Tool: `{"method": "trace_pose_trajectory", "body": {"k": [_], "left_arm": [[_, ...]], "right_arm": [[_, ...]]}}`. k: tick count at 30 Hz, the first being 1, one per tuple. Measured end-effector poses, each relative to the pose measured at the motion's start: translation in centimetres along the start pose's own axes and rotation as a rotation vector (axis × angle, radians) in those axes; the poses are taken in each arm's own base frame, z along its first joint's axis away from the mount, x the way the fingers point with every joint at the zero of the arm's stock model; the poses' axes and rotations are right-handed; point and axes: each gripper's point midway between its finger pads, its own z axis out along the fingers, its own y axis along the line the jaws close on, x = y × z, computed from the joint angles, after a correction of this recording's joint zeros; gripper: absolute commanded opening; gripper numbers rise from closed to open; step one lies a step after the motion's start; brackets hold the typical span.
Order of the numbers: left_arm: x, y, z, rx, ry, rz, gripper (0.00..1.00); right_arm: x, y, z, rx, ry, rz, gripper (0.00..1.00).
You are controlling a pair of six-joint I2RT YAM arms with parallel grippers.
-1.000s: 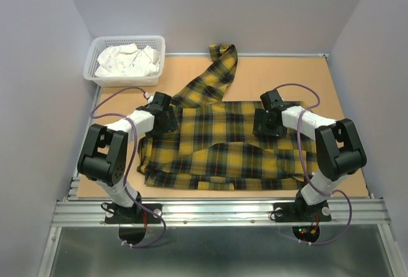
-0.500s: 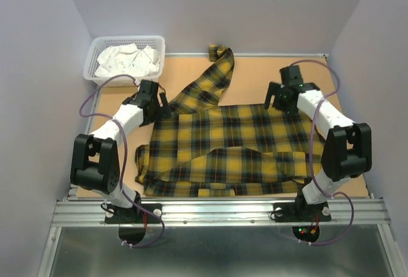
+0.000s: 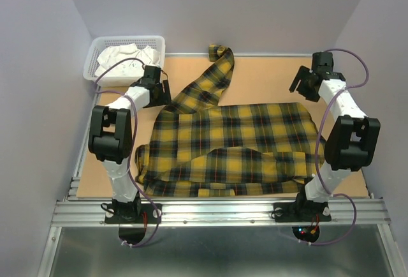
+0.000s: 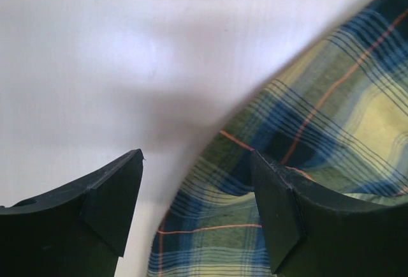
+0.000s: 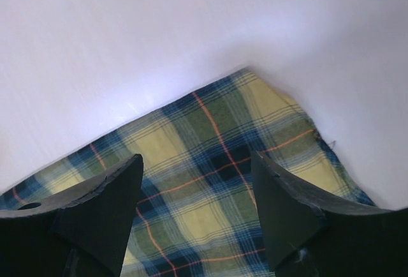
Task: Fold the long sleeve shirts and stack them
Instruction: Fold the shirt
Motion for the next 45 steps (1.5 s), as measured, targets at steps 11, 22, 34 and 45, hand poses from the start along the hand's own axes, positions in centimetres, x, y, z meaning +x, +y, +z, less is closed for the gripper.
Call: {"method": "trace_pose_trajectory", "body": {"k": [11, 22, 34, 45], "left_arm": [[3.1, 1.7, 1.3, 0.034, 0.066, -0.034, 0.74], [2.6, 1.5, 1.9, 0.037, 0.034, -0.049, 0.47], [1.7, 3.4, 0.6, -0.072, -0.012, -0.089, 0.73], [-1.3, 0.1, -2.3, 0.112, -0.100, -0.116, 0.74]], "right_arm": [[0.8, 0.0, 0.9, -0.013, 0.018, -0.002, 0.73], [1.6, -0.1, 2.6, -0.013, 0.052, 0.000, 0.72], [1.8, -0.1, 3.0, -0.017, 0.058, 0.001, 0.72], [1.8, 0.2, 2.9, -0.036, 0.061, 0.002, 0.72]]}}
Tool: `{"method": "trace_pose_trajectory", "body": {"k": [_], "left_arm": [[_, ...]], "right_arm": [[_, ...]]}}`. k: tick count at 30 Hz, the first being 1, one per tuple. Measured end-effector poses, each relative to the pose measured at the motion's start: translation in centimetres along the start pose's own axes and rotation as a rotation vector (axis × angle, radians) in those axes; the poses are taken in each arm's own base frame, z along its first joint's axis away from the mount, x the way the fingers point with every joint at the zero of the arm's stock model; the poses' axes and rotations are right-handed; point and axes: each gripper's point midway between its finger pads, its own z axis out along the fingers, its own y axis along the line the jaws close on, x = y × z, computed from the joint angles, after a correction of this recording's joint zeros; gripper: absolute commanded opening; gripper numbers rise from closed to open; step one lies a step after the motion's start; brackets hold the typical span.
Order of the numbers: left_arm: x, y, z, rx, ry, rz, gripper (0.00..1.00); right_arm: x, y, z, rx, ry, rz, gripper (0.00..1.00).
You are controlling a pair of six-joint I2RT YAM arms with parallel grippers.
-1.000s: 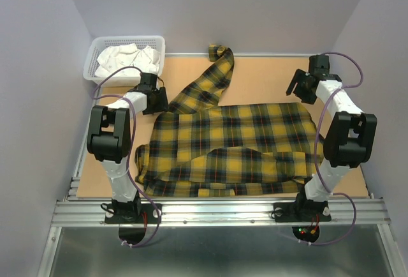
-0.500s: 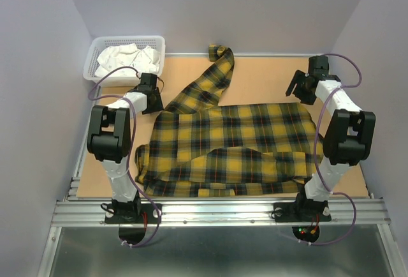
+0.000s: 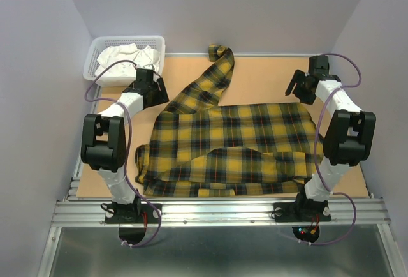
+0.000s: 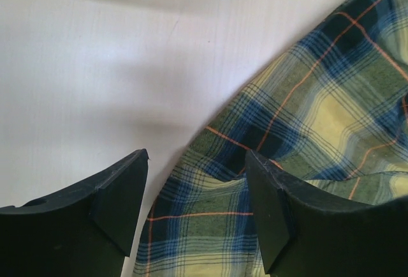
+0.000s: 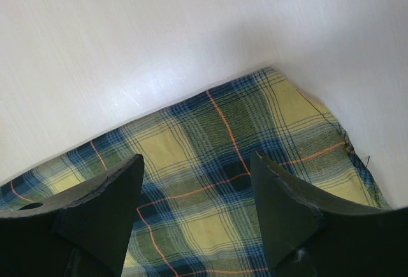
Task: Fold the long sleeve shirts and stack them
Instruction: Fold the shirt
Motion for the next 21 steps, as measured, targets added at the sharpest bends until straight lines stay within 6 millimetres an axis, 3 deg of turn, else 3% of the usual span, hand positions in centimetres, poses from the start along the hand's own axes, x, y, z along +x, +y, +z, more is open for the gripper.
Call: {"method": "trace_pose_trajectory", "body": {"k": [10, 21], "left_arm": [[5.2, 1.2, 2.8, -0.081, 0.128, 0.066, 0.73], [4.9, 2.4, 3.3, -0.197, 0.086, 0.096, 0.62]], "right_arm": [[0.2, 0.0, -0.4, -0.002, -0.004, 0.000, 0.72], [0.5, -0.4, -0.2, 0.011, -0.001, -0.011, 0.72]]}}
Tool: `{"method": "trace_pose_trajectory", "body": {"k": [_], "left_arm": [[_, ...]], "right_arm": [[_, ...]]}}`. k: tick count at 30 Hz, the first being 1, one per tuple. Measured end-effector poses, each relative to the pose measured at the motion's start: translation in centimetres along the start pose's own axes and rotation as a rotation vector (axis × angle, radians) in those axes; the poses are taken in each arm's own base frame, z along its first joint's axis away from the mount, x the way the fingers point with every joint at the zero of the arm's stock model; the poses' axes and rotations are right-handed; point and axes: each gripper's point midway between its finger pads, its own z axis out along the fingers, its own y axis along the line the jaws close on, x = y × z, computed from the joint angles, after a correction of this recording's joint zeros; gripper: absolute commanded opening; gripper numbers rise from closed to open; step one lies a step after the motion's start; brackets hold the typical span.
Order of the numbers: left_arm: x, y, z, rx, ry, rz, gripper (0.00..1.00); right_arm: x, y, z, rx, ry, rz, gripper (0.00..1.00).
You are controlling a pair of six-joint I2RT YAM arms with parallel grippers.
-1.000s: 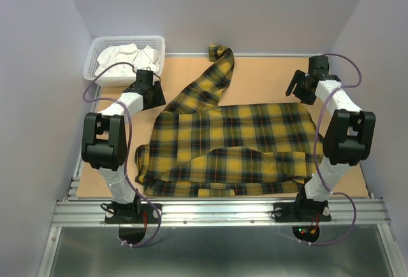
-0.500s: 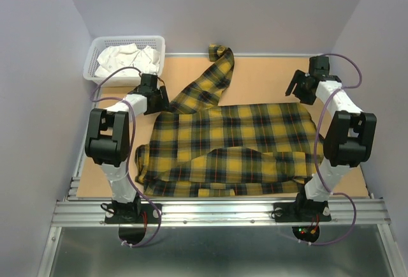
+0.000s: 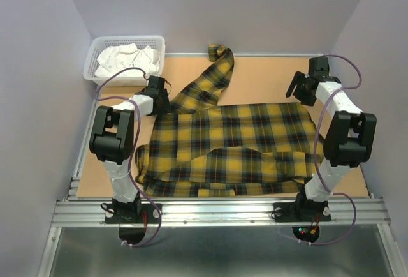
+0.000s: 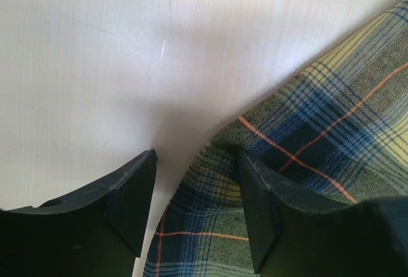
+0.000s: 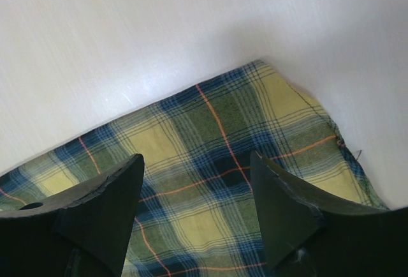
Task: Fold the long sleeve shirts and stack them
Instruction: Fold the shirt
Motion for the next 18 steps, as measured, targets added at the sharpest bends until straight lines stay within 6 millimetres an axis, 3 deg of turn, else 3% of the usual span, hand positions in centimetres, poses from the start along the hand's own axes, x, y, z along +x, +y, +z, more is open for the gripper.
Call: {"method": "trace_pose_trajectory", "body": {"k": [11, 18], "left_arm": [[-0.1, 0.0, 0.1, -0.001, -0.006, -0.002, 0.52], [-0.5, -0.4, 0.4, 0.013, -0.012, 0.003, 0.44]], "right_arm": [[-0.8, -1.2, 0.4, 0.045, -0.026, -0.128, 0.62], [-2.2, -2.2, 3.6, 0.049, -0.008, -0.227, 0.50]]}}
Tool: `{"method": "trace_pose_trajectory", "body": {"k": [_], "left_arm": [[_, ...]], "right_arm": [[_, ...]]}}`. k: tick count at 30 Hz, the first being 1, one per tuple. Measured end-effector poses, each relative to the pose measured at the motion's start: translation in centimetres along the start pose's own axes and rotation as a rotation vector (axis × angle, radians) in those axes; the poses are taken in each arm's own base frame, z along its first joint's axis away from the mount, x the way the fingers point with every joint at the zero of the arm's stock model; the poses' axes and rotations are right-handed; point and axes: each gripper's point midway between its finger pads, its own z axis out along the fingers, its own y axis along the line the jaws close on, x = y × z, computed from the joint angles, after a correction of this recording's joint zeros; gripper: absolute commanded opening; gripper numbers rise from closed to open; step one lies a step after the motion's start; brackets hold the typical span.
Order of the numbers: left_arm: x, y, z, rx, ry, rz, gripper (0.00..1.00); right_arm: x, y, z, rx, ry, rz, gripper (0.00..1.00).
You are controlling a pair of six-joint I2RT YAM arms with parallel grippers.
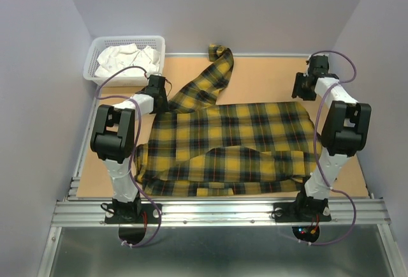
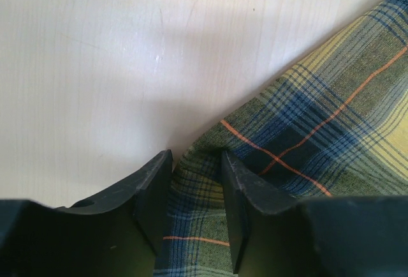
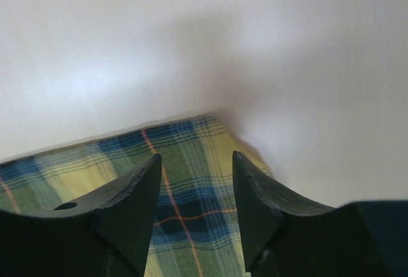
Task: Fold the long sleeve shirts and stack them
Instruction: Fold the shirt
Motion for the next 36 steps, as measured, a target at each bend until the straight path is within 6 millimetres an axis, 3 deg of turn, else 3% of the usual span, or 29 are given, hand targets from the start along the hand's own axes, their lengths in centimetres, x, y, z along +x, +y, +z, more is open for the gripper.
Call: {"method": "trace_pose_trajectory", "body": {"k": [11, 21, 32, 36], "left_arm": [[-0.5, -0.4, 0.4, 0.012, -0.006, 0.004, 0.35], [-0.6, -0.6, 0.5, 0.018, -0.007, 0.004, 0.28], [-0.7, -0.6, 0.5, 0.022, -0.009, 0.006, 0.26], [-0.7, -0.7, 0.5, 0.024, -0.009, 0.007, 0.24]], "right_arm": [[1.3, -3.0, 2.7, -0.059, 0.063, -0.067, 0.50], [1.2, -0.8, 3.0, -0.200, 0.058, -0.122, 0.50], [2.2, -0.1, 4.8, -0.247, 0.090, -0.134, 0.49], [2.2, 0.2, 5.0, -0.268, 0.089, -0.144, 0.37]]}}
